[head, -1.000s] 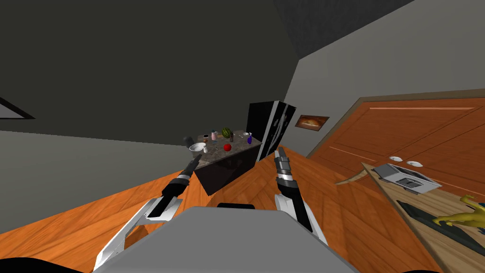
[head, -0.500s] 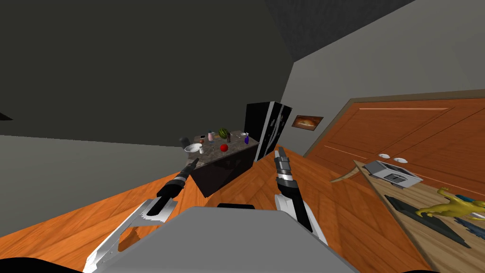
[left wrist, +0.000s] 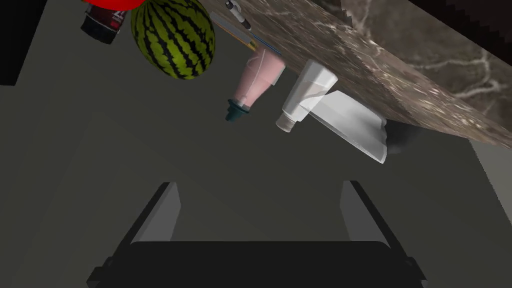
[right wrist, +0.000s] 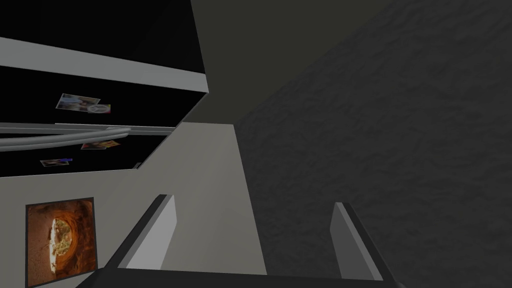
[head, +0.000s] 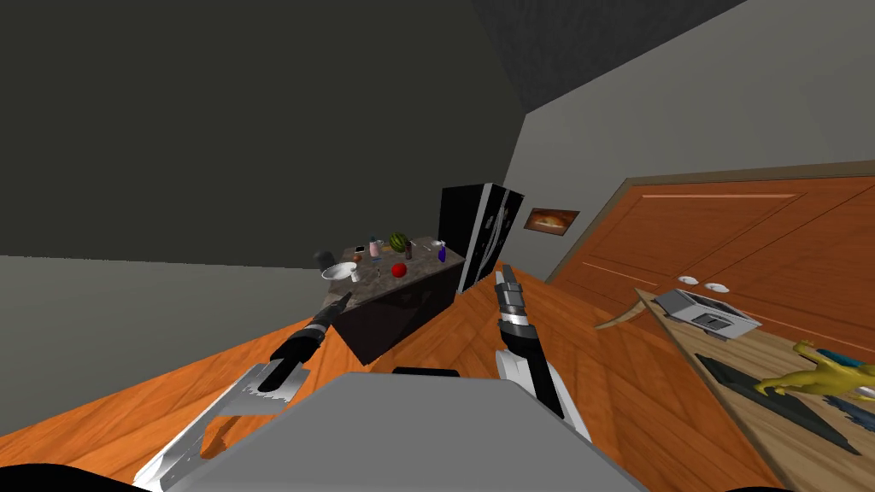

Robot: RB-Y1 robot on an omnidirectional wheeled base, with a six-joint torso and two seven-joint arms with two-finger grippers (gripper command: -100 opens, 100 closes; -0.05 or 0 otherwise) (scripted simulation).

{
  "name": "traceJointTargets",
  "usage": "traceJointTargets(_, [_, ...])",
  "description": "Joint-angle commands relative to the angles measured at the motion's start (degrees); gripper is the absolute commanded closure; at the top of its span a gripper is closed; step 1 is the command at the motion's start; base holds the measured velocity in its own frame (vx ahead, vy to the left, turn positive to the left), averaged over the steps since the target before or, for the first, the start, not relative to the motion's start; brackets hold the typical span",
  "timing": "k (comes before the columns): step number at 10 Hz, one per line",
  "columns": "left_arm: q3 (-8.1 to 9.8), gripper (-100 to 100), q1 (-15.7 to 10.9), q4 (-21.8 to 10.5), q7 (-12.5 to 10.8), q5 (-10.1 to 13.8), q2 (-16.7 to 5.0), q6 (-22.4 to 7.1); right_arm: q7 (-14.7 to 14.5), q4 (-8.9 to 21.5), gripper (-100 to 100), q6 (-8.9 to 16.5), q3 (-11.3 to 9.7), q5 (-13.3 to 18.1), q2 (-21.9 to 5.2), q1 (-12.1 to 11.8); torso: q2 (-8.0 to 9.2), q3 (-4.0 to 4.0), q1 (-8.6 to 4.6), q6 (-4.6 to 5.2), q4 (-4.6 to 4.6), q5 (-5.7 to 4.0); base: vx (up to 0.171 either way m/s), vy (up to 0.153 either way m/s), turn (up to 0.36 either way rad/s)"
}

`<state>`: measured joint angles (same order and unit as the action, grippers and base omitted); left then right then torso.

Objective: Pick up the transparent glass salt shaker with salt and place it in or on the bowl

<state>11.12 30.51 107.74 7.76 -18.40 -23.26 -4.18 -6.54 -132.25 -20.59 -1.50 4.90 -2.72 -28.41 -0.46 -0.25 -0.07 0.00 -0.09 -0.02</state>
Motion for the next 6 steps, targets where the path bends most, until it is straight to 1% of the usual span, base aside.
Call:
traceJointTargets(1, [0.57, -100, -0.65, -2.61, 1.28, -0.64, -1.62, -1.21, 0.0, 0.0, 0, 0.0, 0.0, 0.0, 0.0, 0.0, 0.0, 0.0, 0.0, 0.0, 0.0, 0.0, 0.155, -0.059, -0.038])
traceJointTargets(2, [0.89, -100, -0.82, -3.96, 2.08, -1.07, -2.41, -1.81, 0.0, 0.0, 0, 0.0, 0.0, 0.0, 0.0, 0.0, -0.1, -0.06, -0.08, 0.01, -0.02, -0.02, 0.148, -0.047, -0.031])
traceJointTargets(3, [1.55, -100, -1.2, -6.67, 3.67, -1.91, -3.91, -2.88, 0.0, 0.0, 0, 0.0, 0.0, 0.0, 0.0, 0.0, -0.11, -0.07, -0.04, 0.0, -0.03, -0.02, 0.205, -0.058, -0.068])
traceJointTargets(6, [2.55, -100, -1.85, -10.62, 5.99, -3.06, -5.91, -4.29, 0.0, 0.0, 0, 0.0, 0.01, 0.0, -0.01, -0.01, -0.38, -0.23, 0.25, 0.0, -0.09, 0.05, 0.215, 0.017, -0.04])
